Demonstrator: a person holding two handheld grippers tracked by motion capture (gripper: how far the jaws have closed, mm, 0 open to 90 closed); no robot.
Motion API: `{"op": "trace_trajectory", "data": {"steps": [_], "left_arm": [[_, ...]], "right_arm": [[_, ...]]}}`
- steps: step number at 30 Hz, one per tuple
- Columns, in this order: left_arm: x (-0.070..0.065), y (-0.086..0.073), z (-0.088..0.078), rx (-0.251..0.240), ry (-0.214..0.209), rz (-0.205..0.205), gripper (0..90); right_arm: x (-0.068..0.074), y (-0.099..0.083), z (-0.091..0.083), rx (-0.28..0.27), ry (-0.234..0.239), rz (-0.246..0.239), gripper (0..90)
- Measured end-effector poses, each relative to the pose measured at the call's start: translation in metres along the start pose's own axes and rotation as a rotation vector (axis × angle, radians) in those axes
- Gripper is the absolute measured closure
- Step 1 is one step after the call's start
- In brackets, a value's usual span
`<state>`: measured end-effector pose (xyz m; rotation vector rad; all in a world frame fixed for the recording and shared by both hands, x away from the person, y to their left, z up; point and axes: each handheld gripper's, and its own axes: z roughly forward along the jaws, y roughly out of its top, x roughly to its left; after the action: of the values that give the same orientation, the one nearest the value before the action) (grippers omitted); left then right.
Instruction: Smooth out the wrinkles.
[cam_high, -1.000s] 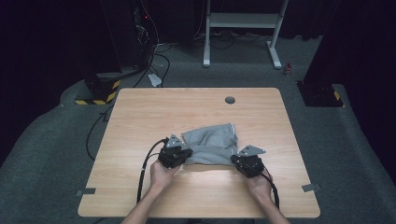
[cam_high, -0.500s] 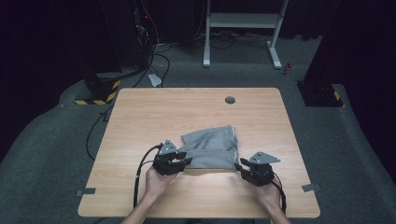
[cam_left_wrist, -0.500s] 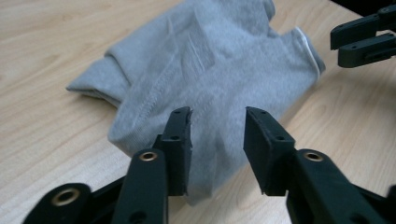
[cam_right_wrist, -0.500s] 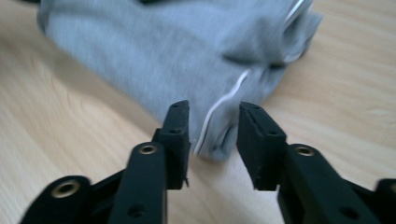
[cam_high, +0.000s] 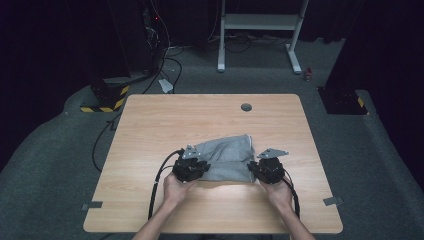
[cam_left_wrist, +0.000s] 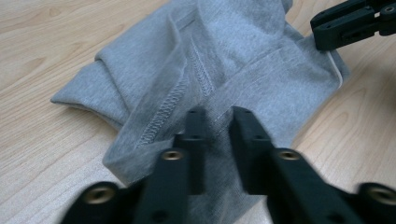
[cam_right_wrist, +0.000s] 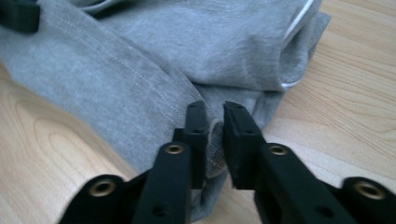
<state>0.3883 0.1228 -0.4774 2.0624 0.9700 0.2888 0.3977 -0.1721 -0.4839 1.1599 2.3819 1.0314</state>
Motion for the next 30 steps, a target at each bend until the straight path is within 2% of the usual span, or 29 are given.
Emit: {"op": "trace_trajectory", "data": {"steps": [2, 4, 5, 8, 10, 13, 15, 17, 20, 22, 25, 28, 30], "left_arm": [[-0.003, 0.000, -0.004, -0.008, -0.005, 0.008, 84.5], [-0.006, -0.002, -0.008, -0.014, -0.012, 0.020, 85.0], [-0.010, -0.004, -0.012, -0.021, -0.016, 0.038, 85.1], [-0.017, -0.012, -0.019, -0.033, -0.030, 0.059, 85.1], [-0.021, -0.020, -0.021, -0.036, -0.042, 0.057, 85.1], [-0.030, -0.035, -0.018, 0.004, -0.036, 0.091, 85.0], [-0.032, -0.043, -0.015, 0.027, -0.028, 0.103, 85.0], [-0.033, -0.050, -0.012, 0.037, -0.023, 0.098, 85.0], [-0.030, -0.055, -0.006, 0.062, 0.013, 0.109, 85.0], [-0.027, -0.057, -0.004, 0.071, 0.015, 0.090, 84.9], [-0.027, -0.056, -0.008, 0.053, -0.001, 0.062, 77.8], [-0.031, -0.051, -0.020, 0.007, -0.020, 0.049, 66.3], [-0.033, -0.046, -0.027, -0.027, -0.025, 0.041, 62.3]], "right_arm": [[0.005, -0.002, -0.005, -0.008, -0.001, -0.022, 82.9], [0.009, -0.005, -0.011, -0.021, -0.006, -0.054, 83.4], [0.012, -0.007, -0.015, -0.030, -0.005, -0.068, 83.6], [0.020, -0.018, -0.028, -0.060, 0.012, -0.096, 83.7], [0.024, -0.027, -0.032, -0.063, 0.023, -0.108, 83.6], [0.031, -0.044, -0.033, -0.039, 0.026, -0.130, 83.4], [0.034, -0.054, -0.031, -0.024, 0.035, -0.127, 83.4], [0.037, -0.060, -0.028, -0.015, 0.042, -0.123, 83.3], [0.039, -0.065, -0.028, -0.021, 0.040, -0.125, 82.9], [0.040, -0.064, -0.027, -0.016, 0.033, -0.131, 81.6], [0.041, -0.061, -0.026, -0.007, 0.032, -0.131, 73.7], [0.042, -0.057, -0.031, -0.031, 0.043, -0.121, 66.6], [0.042, -0.054, -0.036, -0.056, 0.047, -0.115, 64.6]]}}
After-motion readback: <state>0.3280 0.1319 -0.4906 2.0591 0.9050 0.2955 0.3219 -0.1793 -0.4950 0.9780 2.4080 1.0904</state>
